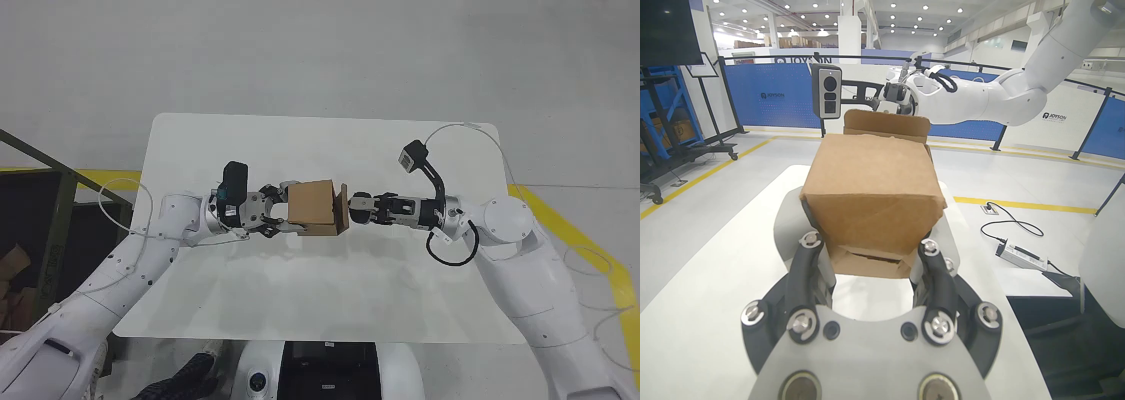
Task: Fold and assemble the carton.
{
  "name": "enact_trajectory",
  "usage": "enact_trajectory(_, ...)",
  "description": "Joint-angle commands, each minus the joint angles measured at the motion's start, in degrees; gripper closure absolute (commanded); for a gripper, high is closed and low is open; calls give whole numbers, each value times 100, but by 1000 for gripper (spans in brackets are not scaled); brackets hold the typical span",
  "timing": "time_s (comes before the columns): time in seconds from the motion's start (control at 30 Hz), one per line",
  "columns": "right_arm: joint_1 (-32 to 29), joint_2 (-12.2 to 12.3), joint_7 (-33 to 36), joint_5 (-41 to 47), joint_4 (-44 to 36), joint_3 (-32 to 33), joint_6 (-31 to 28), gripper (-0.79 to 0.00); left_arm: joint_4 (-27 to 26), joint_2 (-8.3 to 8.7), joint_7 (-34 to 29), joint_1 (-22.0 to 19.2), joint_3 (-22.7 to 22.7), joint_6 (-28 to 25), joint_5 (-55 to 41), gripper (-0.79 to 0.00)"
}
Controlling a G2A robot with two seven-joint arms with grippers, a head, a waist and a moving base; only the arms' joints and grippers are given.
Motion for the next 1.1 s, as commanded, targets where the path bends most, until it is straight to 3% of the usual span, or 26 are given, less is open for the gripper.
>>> enact_trajectory(0.0, 10, 4, 10, -31, -23, -1, 16, -160, 0, 0, 0, 0, 0, 0, 0, 0)
enact_trajectory(0.3, 43, 18, 21, -112, -165, -14, 74, -219, 0, 0, 0, 0, 0, 0, 0, 0)
enact_trajectory(0.53, 68, 28, 15, -247, -235, -69, 191, -179, 0, 0, 0, 0, 0, 0, 0, 0)
enact_trajectory(1.07, 117, 42, -134, -467, -245, -136, 349, -172, 0, 0, 0, 0, 0, 0, 0, 0)
